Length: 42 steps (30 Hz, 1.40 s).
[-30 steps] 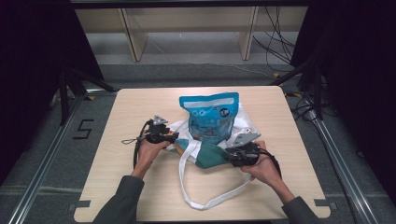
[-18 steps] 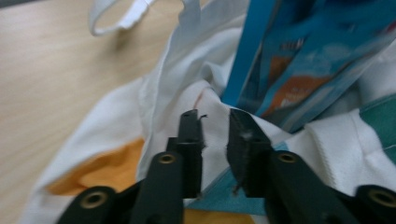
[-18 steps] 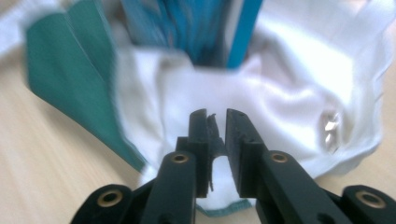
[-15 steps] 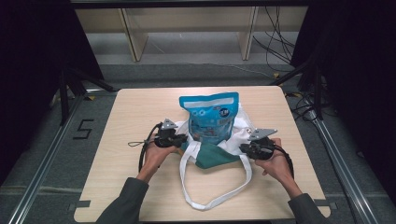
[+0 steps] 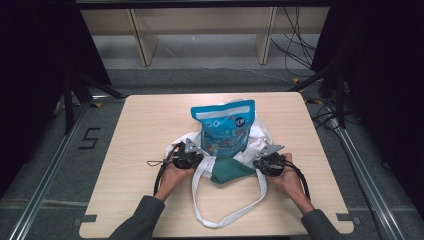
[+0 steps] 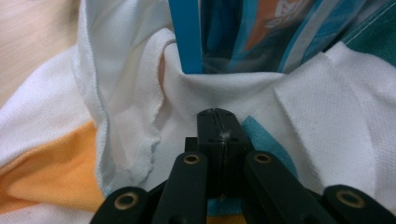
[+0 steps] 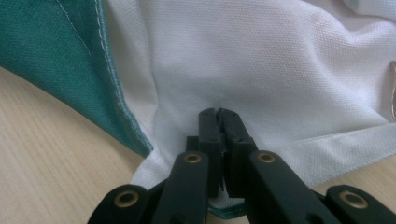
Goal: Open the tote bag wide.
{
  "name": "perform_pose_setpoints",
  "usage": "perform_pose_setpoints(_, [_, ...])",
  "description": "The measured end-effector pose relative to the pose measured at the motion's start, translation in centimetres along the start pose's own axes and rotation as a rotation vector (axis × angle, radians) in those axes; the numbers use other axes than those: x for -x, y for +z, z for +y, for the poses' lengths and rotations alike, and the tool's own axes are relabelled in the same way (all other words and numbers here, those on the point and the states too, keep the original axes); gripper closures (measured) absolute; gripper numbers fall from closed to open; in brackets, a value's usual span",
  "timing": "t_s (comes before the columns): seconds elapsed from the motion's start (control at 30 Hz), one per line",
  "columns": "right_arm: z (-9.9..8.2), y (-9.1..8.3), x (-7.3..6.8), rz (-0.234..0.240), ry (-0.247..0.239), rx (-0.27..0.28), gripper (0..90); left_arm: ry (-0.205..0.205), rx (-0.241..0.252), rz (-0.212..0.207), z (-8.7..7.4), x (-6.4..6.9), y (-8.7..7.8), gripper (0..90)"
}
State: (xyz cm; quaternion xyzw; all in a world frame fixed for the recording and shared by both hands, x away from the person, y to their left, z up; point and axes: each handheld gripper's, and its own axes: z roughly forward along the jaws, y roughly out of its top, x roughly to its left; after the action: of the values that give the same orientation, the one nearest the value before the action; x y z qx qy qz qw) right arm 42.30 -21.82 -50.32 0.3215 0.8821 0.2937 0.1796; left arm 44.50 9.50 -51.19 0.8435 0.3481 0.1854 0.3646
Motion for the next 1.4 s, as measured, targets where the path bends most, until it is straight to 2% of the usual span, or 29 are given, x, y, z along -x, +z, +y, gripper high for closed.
perform_pose_setpoints(0.1, [0.1, 0.3, 0.3, -0.011, -0.001, 0.026, 88.8, 0.005, -0.008, 0.032, 0.2, -0.2, 0.3, 89.0])
perform_pose_setpoints(0.13, [0.2, 0.2, 0.4, -0.004, 0.0, 0.007, 88.9, 0.01, -0.007, 0.038, 0.3, -0.2, 0.5, 89.0])
perform_pose_setpoints(0.2, [0.4, 0.7, 0.4, -0.02, 0.009, 0.028, 88.9, 0.002, -0.012, 0.057, 0.4, -0.6, 0.7, 89.0])
perform_pose_setpoints(0.23, [0.5, 0.7, 0.5, -0.016, 0.01, 0.02, 88.8, -0.005, -0.011, 0.065, 0.5, -1.0, 0.9, 89.0])
perform_pose_setpoints(0.3, [0.7, 1.0, 0.4, -0.029, 0.012, 0.034, 88.8, -0.009, -0.015, 0.073, 0.7, -1.3, 1.1, 89.0])
perform_pose_setpoints(0.4, [1.0, 1.2, 0.4, -0.033, -0.003, 0.028, 88.6, -0.011, -0.009, 0.068, 0.7, -1.7, 1.2, 89.0])
perform_pose_setpoints(0.47, [1.0, 1.3, 0.6, -0.027, 0.011, 0.029, 87.5, -0.014, -0.008, 0.071, 0.7, -1.6, 1.2, 89.0])
perform_pose_setpoints(0.57, [1.1, 1.0, 0.7, -0.029, 0.027, 0.037, 84.1, -0.01, -0.017, 0.083, 0.8, -1.5, 1.2, 89.0])
perform_pose_setpoints(0.63, [1.1, 0.7, 0.9, -0.034, 0.035, 0.061, 83.3, -0.013, -0.015, 0.081, 0.8, -1.5, 1.1, 88.7])
perform_pose_setpoints(0.67, [1.2, 0.5, 1.0, -0.025, 0.052, 0.06, 82.8, -0.016, -0.009, 0.086, 0.9, -1.4, 1.0, 88.1])
perform_pose_setpoints(0.73, [1.3, -0.3, 1.4, -0.022, 0.065, 0.09, 80.8, 0.008, -0.017, 0.116, 1.0, -1.4, 0.8, 81.6])
perform_pose_setpoints(0.8, [1.3, -1.0, 1.6, -0.017, 0.087, 0.118, 80.0, -0.006, -0.014, 0.113, 1.2, -1.7, 0.4, 75.7])
perform_pose_setpoints(0.83, [1.3, -1.3, 2.0, -0.026, 0.061, 0.15, 79.5, -0.019, 0.0, 0.1, 1.3, -1.8, 0.0, 74.1])
perform_pose_setpoints(0.87, [1.4, -1.8, 2.2, -0.013, 0.081, 0.167, 79.0, -0.026, 0.006, 0.096, 1.4, -1.9, -0.3, 72.5])
perform_pose_setpoints(0.97, [1.3, -2.9, 2.4, 0.005, 0.096, 0.192, 73.0, -0.042, 0.035, 0.066, 1.3, -2.0, -1.6, 67.9])
perform_pose_setpoints(1.0, [1.3, -3.2, 2.2, 0.023, 0.125, 0.196, 71.3, -0.053, 0.05, 0.056, 1.2, -1.8, -2.0, 66.3])
perform_pose_setpoints(1.03, [1.2, -3.5, 2.4, 0.025, 0.108, 0.215, 69.8, -0.043, 0.049, 0.053, 1.2, -1.8, -2.4, 63.8])
perform_pose_setpoints(1.07, [1.1, -3.9, 2.3, 0.038, 0.135, 0.213, 67.5, -0.057, 0.069, 0.038, 1.1, -1.7, -2.9, 61.7])
perform_pose_setpoints(1.1, [1.1, -4.3, 2.0, 0.039, 0.173, 0.218, 65.2, -0.052, 0.074, 0.02, 1.2, -1.7, -3.3, 60.3])
perform_pose_setpoints(1.13, [1.1, -4.5, 2.3, 0.031, 0.142, 0.229, 63.0, -0.057, 0.083, 0.013, 1.2, -1.6, -3.6, 59.4])
perform_pose_setpoints(1.17, [1.1, -4.6, 2.3, 0.019, 0.131, 0.247, 61.6, -0.053, 0.082, 0.01, 1.3, -1.5, -3.8, 57.9])
perform_pose_setpoints(1.23, [1.1, -5.0, 2.2, 0.029, 0.152, 0.236, 57.5, -0.04, 0.088, 0.015, 1.4, -1.3, -4.4, 52.5])
perform_pose_setpoints(1.27, [1.1, -4.9, 2.4, 0.02, 0.137, 0.254, 54.3, -0.05, 0.094, 0.015, 1.4, -1.1, -4.6, 51.2])
perform_pose_setpoints(1.33, [1.0, -5.0, 2.1, 0.037, 0.158, 0.225, 52.6, -0.041, 0.103, 0.012, 1.5, -1.1, -5.1, 49.0])
perform_pose_setpoints(1.4, [0.9, -5.1, 2.0, 0.035, 0.155, 0.225, 50.2, -0.065, 0.111, -0.003, 1.4, -0.9, -5.7, 45.6])
